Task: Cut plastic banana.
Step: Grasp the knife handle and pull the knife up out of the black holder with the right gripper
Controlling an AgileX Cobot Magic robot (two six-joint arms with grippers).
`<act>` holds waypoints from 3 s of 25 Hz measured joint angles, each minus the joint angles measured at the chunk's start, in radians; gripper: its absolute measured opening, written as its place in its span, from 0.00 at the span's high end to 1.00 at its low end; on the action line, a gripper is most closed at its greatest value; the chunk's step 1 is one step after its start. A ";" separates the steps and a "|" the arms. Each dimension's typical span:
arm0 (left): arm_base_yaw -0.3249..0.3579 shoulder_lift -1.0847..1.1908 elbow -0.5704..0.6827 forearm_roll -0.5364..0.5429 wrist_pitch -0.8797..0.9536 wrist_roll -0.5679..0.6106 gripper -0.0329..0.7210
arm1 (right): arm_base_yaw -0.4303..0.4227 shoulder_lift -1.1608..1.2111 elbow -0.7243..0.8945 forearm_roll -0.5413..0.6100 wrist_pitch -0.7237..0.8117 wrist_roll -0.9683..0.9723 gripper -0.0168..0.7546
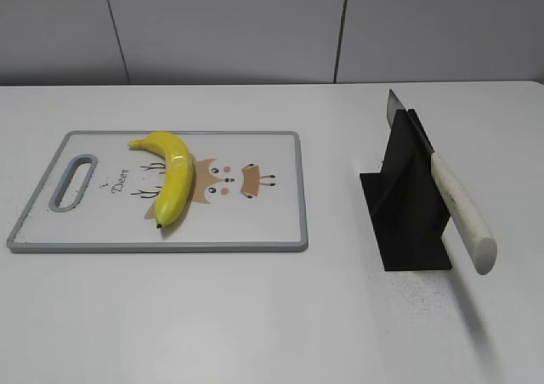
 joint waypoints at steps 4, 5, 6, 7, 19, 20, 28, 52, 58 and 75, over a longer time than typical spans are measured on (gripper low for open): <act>0.000 0.000 0.000 0.000 0.000 0.000 0.26 | 0.000 0.159 -0.098 0.003 0.034 0.000 0.26; 0.000 0.000 0.000 0.000 0.000 0.000 0.26 | 0.000 0.198 -0.123 0.006 0.047 0.000 0.26; 0.000 0.000 0.000 0.000 0.000 0.000 0.26 | 0.000 0.236 -0.143 0.011 0.058 0.000 0.26; 0.000 0.000 0.000 0.000 0.000 0.000 0.26 | 0.000 0.265 -0.166 0.022 0.065 0.000 0.27; 0.000 0.000 0.000 -0.001 -0.001 0.000 0.26 | 0.143 0.464 -0.257 0.019 0.082 0.054 0.32; 0.000 0.000 0.000 -0.001 -0.001 0.000 0.26 | 0.175 0.472 -0.258 -0.003 0.073 0.079 0.32; 0.000 0.000 0.000 -0.001 -0.001 0.000 0.26 | 0.349 0.598 -0.271 -0.168 0.045 0.265 0.32; 0.000 0.000 0.000 -0.001 -0.001 0.000 0.26 | 0.353 0.808 -0.297 -0.194 0.002 0.396 0.77; 0.000 0.000 0.000 -0.001 -0.001 0.000 0.26 | 0.353 0.809 -0.337 -0.175 0.037 0.407 0.77; 0.000 0.000 0.000 -0.001 -0.002 0.000 0.26 | 0.353 0.702 -0.388 -0.184 0.120 0.417 0.77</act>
